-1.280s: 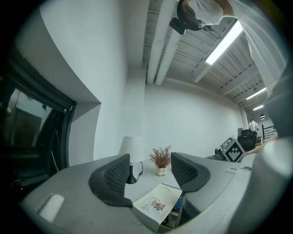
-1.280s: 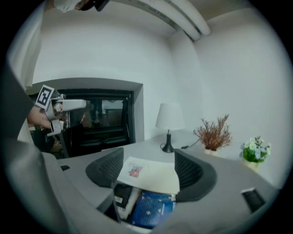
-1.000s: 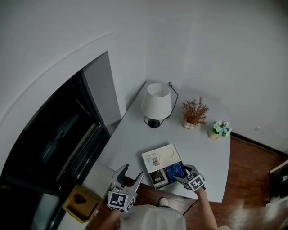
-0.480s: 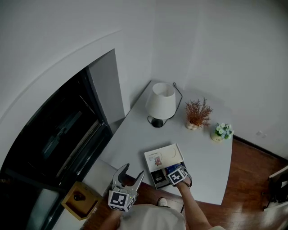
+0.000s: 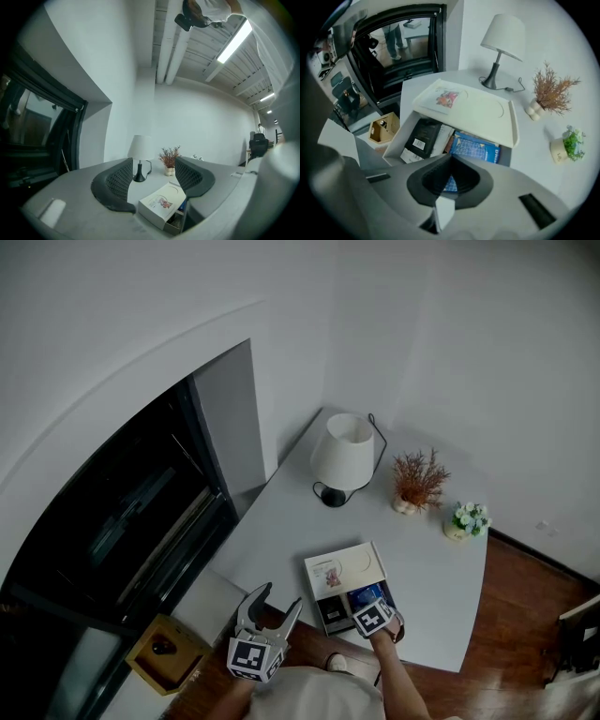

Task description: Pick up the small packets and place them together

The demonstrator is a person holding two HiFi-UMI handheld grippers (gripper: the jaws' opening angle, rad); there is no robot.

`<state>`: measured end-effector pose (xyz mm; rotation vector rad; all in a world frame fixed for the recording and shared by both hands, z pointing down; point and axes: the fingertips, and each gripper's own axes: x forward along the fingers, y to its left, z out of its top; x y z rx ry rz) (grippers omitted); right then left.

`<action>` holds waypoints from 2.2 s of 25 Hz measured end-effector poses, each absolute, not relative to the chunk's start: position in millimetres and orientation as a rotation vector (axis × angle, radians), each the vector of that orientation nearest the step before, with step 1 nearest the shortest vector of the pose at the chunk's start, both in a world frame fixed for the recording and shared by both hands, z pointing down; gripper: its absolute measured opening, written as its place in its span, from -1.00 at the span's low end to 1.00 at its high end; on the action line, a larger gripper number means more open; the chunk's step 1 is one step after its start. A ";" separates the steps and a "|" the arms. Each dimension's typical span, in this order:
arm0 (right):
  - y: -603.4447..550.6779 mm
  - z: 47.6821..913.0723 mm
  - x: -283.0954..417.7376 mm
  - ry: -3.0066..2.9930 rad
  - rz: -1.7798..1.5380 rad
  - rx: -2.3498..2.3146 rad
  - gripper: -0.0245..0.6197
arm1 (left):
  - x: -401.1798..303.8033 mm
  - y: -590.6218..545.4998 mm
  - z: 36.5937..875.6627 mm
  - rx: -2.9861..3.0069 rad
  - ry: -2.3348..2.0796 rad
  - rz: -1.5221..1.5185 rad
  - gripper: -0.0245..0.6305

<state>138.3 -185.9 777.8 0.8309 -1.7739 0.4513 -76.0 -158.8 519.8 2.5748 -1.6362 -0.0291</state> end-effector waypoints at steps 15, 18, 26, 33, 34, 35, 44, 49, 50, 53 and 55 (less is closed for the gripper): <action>-217.8 627.9 162.5 -1.953 -0.106 0.930 -0.91 | -66.6 -164.0 518.9 2.593 -1.601 -0.052 -0.09; -246.7 622.8 143.4 -1.974 -0.338 0.874 -0.91 | -61.2 -162.8 518.8 2.609 -1.583 -0.048 -0.10; -249.0 701.0 120.4 -1.944 -0.444 0.582 -0.90 | -58.6 -158.6 516.8 2.611 -1.585 -0.036 -0.11; -233.5 752.2 136.5 -1.855 -0.399 0.509 -0.80 | -61.4 -157.4 520.7 2.596 -1.603 -0.040 -0.11; -234.6 756.4 140.1 -1.836 -0.401 0.519 -0.79 | -60.9 -157.4 520.7 2.597 -1.602 -0.038 -0.11; -235.7 759.0 142.4 -1.826 -0.401 0.532 -0.79 | -60.4 -157.4 520.5 2.599 -1.600 -0.036 -0.11; -237.3 716.3 134.7 -2.040 -0.271 0.810 0.38 | -57.1 -158.0 520.7 2.606 -1.588 -0.027 -0.11; -211.9 616.0 97.6 -2.465 -0.174 0.982 0.38 | -58.1 -160.3 516.0 2.615 -1.576 -0.044 -0.11; -205.6 599.3 90.4 -2.525 -0.171 0.993 0.38 | -58.0 -160.7 516.6 2.616 -1.575 -0.049 -0.12; -191.5 556.4 79.2 -2.648 -0.185 1.059 0.38 | -55.7 -161.0 517.0 2.621 -1.564 -0.063 -0.12; -183.2 530.8 79.0 -2.712 -0.203 1.137 0.36 | -54.0 -161.2 515.5 2.629 -1.553 -0.069 -0.12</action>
